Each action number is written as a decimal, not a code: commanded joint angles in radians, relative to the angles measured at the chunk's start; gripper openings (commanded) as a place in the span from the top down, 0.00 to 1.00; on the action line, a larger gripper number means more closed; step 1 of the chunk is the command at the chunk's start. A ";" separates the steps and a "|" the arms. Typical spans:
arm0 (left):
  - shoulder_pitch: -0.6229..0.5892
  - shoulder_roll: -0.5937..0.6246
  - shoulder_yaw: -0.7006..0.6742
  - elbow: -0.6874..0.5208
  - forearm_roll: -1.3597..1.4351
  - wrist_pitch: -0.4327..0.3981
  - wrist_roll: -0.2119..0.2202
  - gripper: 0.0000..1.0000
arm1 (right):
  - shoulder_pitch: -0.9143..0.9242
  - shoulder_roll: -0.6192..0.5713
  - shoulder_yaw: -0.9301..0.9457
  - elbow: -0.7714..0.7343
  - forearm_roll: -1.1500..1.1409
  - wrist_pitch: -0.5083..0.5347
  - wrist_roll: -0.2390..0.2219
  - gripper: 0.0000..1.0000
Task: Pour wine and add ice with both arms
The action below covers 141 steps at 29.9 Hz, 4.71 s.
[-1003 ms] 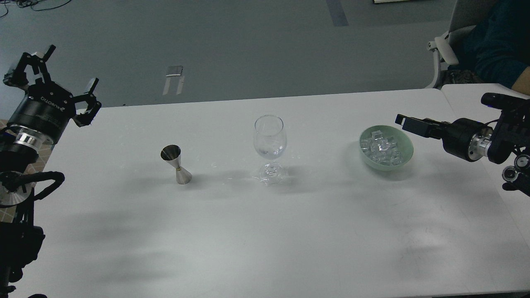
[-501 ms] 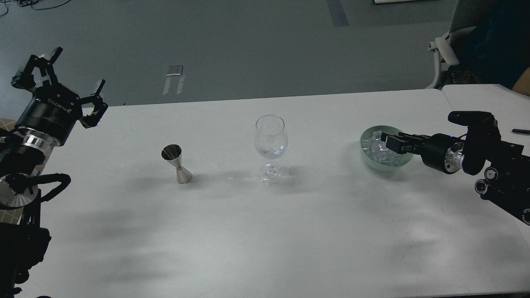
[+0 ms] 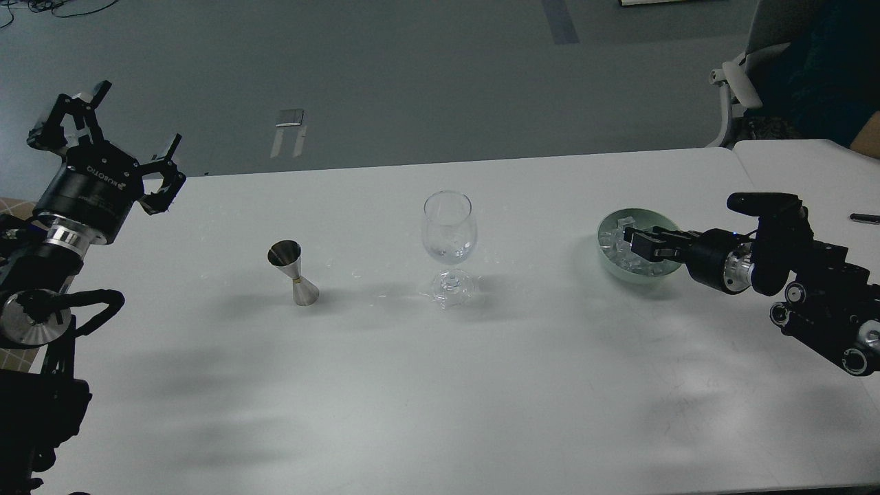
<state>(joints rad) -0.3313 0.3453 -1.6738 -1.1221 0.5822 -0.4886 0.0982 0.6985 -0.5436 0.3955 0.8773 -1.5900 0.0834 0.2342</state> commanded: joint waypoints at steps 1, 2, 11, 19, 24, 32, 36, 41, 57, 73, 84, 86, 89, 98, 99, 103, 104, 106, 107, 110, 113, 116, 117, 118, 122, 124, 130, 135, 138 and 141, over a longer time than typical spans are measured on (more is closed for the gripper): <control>0.000 0.000 -0.001 -0.001 -0.001 0.000 0.000 0.02 | 0.006 -0.001 -0.026 -0.001 -0.005 -0.004 0.002 0.70; 0.000 0.000 0.000 -0.001 0.001 0.000 0.000 0.02 | 0.006 -0.001 -0.027 -0.001 -0.005 -0.004 0.005 0.72; -0.002 -0.008 -0.001 -0.002 0.001 0.000 0.000 0.02 | 0.013 -0.001 -0.027 0.003 -0.005 -0.016 0.004 1.00; -0.002 -0.008 0.000 -0.012 0.007 0.000 0.002 0.02 | 0.107 -0.126 -0.026 0.104 0.015 -0.010 -0.001 1.00; -0.002 -0.008 0.000 -0.019 0.008 0.000 0.002 0.02 | 0.223 -0.263 -0.026 0.241 0.042 0.030 -0.003 1.00; -0.003 -0.009 0.017 -0.022 0.008 0.000 0.002 0.02 | 0.482 -0.325 -0.067 0.384 0.073 0.194 -0.003 1.00; -0.006 -0.008 0.022 -0.024 0.019 0.000 0.002 0.02 | 0.684 -0.199 -0.238 0.371 0.074 0.211 -0.003 1.00; -0.006 -0.009 0.023 -0.028 0.022 0.000 0.002 0.02 | 0.832 -0.046 -0.402 0.338 0.151 0.211 -0.006 1.00; -0.002 -0.020 0.039 -0.036 0.030 0.000 0.002 0.02 | 0.980 0.215 -0.642 0.287 0.309 0.343 0.004 1.00; -0.002 -0.034 0.045 -0.038 0.030 0.000 0.002 0.02 | 0.974 0.298 -0.673 0.213 0.318 0.383 0.005 0.94; 0.002 -0.034 0.045 -0.039 0.030 0.000 0.002 0.02 | 0.977 0.307 -0.675 0.207 0.332 0.384 0.004 0.78; 0.002 -0.034 0.045 -0.039 0.030 0.000 0.002 0.02 | 0.977 0.306 -0.675 0.207 0.334 0.384 0.005 0.73; 0.002 -0.032 0.045 -0.039 0.033 0.000 0.002 0.02 | 0.977 0.304 -0.675 0.207 0.332 0.384 0.004 0.68; 0.003 -0.031 0.045 -0.038 0.042 0.000 0.002 0.02 | 0.977 0.301 -0.675 0.210 0.334 0.384 0.004 0.57; 0.002 -0.031 0.045 -0.038 0.042 0.000 0.002 0.02 | 0.977 0.301 -0.675 0.210 0.337 0.386 0.005 0.57; 0.002 -0.031 0.045 -0.038 0.042 0.000 0.002 0.02 | 0.984 0.301 -0.672 0.206 0.361 0.384 0.004 0.53; 0.002 -0.032 0.046 -0.039 0.044 0.000 0.002 0.02 | 0.992 0.298 -0.666 0.201 0.373 0.380 0.001 0.53; 0.002 -0.031 0.046 -0.039 0.044 0.000 0.002 0.02 | 1.007 0.289 -0.656 0.187 0.419 0.369 -0.003 0.53; 0.002 -0.031 0.046 -0.038 0.044 0.000 0.002 0.02 | 1.015 0.281 -0.653 0.175 0.445 0.368 -0.004 0.53; 0.000 -0.022 0.045 -0.038 0.044 0.000 0.002 0.02 | 1.035 0.254 -0.598 0.083 0.591 0.366 -0.004 0.49; -0.006 -0.017 0.045 -0.035 0.045 0.000 0.002 0.02 | 1.018 0.240 -0.529 -0.013 0.723 0.364 -0.004 0.48; -0.014 -0.015 0.046 -0.027 0.053 0.000 0.002 0.02 | 0.952 0.234 -0.451 -0.101 0.887 0.346 -0.001 0.43; -0.017 -0.014 0.046 -0.024 0.059 0.000 0.002 0.02 | 0.899 0.234 -0.399 -0.128 0.974 0.332 -0.001 0.43; -0.018 -0.012 0.046 -0.019 0.064 0.000 0.000 0.02 | 0.844 0.234 -0.327 -0.138 1.054 0.320 -0.001 0.41; -0.020 0.023 0.052 0.002 0.087 0.000 -0.002 0.02 | 0.707 0.238 -0.186 -0.150 1.157 0.286 0.001 0.32; -0.072 0.034 0.091 0.048 0.088 0.000 -0.003 0.02 | 0.621 0.254 -0.079 -0.207 1.177 0.247 0.010 0.15; -0.179 0.038 0.115 0.201 0.088 0.000 -0.025 0.02 | 0.429 0.366 0.218 -0.310 1.196 0.243 0.017 0.02; -0.261 0.037 0.167 0.313 0.073 0.000 -0.025 0.02 | 0.328 0.447 0.383 -0.359 1.196 0.255 0.051 0.02; -0.307 0.032 0.190 0.387 0.067 0.000 -0.025 0.02 | 0.294 0.474 0.436 -0.394 1.196 0.320 0.076 0.01; -0.343 0.027 0.201 0.442 0.068 0.000 -0.025 0.02 | 0.282 0.487 0.465 -0.418 1.200 0.373 0.076 0.01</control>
<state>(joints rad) -0.6380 0.3770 -1.4856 -0.7357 0.6506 -0.4887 0.0732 0.9960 -0.0712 0.8274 0.4848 -0.3940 0.4041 0.3058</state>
